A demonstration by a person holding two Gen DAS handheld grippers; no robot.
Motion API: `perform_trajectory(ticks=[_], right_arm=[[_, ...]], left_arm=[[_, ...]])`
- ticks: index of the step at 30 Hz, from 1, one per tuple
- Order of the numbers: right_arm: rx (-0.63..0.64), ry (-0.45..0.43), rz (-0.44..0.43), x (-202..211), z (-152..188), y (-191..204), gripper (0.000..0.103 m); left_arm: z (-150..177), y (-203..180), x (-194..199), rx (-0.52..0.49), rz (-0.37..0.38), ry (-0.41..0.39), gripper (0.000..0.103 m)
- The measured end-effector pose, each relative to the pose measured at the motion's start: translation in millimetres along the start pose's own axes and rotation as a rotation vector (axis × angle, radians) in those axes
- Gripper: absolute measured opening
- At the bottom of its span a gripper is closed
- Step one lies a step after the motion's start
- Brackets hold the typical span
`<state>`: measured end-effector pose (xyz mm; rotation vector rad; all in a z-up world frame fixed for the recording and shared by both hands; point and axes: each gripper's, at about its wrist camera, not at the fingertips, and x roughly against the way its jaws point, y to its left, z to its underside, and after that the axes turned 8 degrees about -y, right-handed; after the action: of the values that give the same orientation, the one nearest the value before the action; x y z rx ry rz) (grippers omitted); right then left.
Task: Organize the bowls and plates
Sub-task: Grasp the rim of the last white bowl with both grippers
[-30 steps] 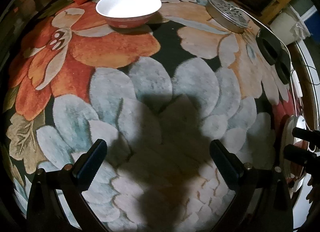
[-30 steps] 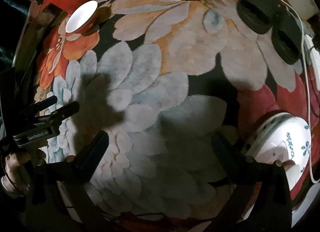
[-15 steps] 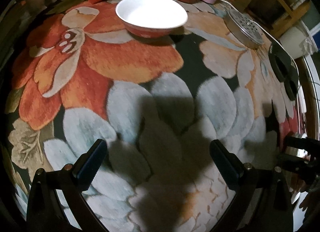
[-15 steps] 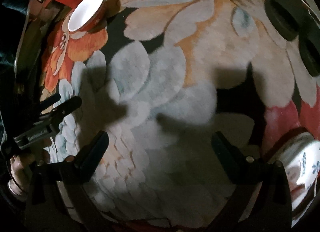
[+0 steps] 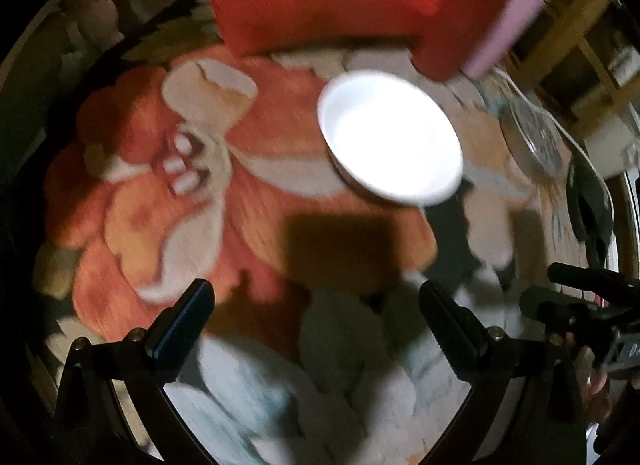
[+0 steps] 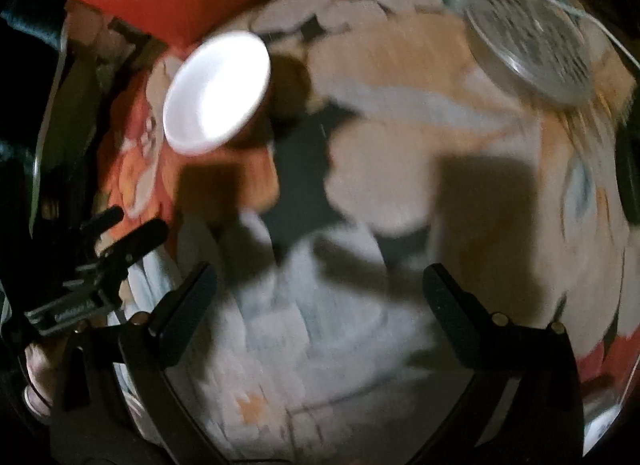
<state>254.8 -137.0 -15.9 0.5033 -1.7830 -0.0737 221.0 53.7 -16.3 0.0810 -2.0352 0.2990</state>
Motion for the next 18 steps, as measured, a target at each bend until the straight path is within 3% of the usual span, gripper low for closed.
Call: perform_trajectory(ticks=[8,10,12,14,16,17,18], right_arm=[[-0.065,-0.105,-0.046,-21,-58,12,0.102],[-0.105,-0.119,-0.067,-29,-67,12,0.095],[-0.136,-0.116,-0.074,-39,-73,12,0.077],[-0.161,-0.106,-0.085,-48,-77,12,0.069],[-0.162,-0.102,-0.093,-54,-81,14,0.063],[-0.163,-0.098,-0.101,-57,-82,15,0.054],[-0.165,-0.091,-0.111,-61,-83,15,0.043]], left_arm=[[-53,12,-14,0.04,-0.002,-0.056,0.1],[-60,10,-22,0.044,0.006,-0.049,0.096],[-66,10,-32,0.054,0.016,-0.027,0.084],[-70,8,-42,0.058,0.026,-0.012,0.079],[-73,4,-51,0.047,0.017,-0.002,0.057],[-74,2,-57,0.04,0.018,0.01,0.044],[-74,0,-62,0.031,0.019,0.019,0.039]])
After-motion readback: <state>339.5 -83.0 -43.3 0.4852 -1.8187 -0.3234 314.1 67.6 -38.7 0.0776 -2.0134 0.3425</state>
